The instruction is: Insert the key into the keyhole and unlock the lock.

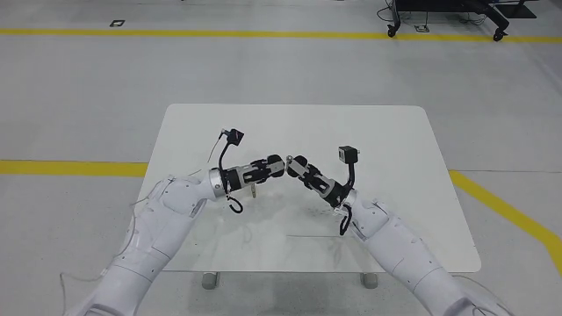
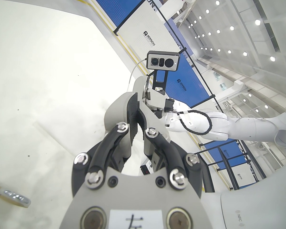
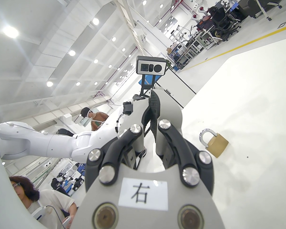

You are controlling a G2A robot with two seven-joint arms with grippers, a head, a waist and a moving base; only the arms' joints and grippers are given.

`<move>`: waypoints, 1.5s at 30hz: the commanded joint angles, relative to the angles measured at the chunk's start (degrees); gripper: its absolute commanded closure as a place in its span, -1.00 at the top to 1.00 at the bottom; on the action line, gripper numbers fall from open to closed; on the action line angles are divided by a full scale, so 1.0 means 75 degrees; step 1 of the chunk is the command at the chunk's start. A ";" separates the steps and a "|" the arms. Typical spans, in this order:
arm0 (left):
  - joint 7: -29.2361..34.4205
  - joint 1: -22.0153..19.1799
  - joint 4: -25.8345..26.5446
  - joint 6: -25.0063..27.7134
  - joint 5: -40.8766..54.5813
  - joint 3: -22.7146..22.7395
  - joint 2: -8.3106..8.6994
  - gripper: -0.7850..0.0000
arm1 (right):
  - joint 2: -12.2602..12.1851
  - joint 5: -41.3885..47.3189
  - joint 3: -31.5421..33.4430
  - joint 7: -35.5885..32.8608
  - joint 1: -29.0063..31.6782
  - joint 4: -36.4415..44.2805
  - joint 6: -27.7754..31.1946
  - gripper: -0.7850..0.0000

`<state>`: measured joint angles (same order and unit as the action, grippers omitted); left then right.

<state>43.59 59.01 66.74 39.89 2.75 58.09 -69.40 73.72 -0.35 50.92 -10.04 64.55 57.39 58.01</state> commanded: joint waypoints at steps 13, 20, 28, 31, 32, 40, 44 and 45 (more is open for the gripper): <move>0.0079 0.0037 0.0036 0.0071 0.0291 -0.0011 0.0018 -0.84 | 0.0053 0.0053 0.0119 -0.0155 0.0033 -0.0041 -0.0001 -1.00; 0.0243 0.0009 0.0012 0.0163 0.0490 -0.0053 0.0020 -0.80 | 0.0090 0.0056 0.0149 -0.0220 0.0022 -0.0082 -0.0001 -1.00; 0.0270 -0.0010 0.0041 0.0160 0.0368 -0.0162 0.0013 -0.76 | 0.0131 0.0064 0.0184 -0.0265 0.0021 -0.0125 -0.0001 -1.00; 0.0231 -0.0020 0.0032 0.0150 0.0318 -0.0167 0.0016 -0.76 | 0.0143 0.0063 0.0202 -0.0284 0.0030 -0.0126 -0.0001 -1.00; 0.0202 -0.0021 0.0029 0.0143 0.0289 -0.0163 0.0018 -0.79 | 0.0146 0.0053 0.0210 -0.0289 0.0032 -0.0133 -0.0001 -1.00; 0.0117 -0.0008 0.0065 0.0092 0.0145 -0.0196 0.0024 -1.00 | 0.0173 0.0034 0.0254 -0.0338 0.0064 -0.0116 -0.0001 -1.00; 0.0042 -0.0014 0.0066 0.0062 0.0051 -0.0200 0.0028 -1.00 | 0.0184 0.0024 0.0279 -0.0357 0.0077 -0.0114 -0.0001 -1.00; 0.0008 -0.0012 0.0060 0.0049 0.0024 -0.0195 0.0029 -1.00 | 0.0187 0.0021 0.0285 -0.0361 0.0081 -0.0113 -0.0001 -1.00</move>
<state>43.92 58.91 67.25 40.36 3.11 56.57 -69.19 75.11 -0.17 53.01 -12.72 65.13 56.54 58.00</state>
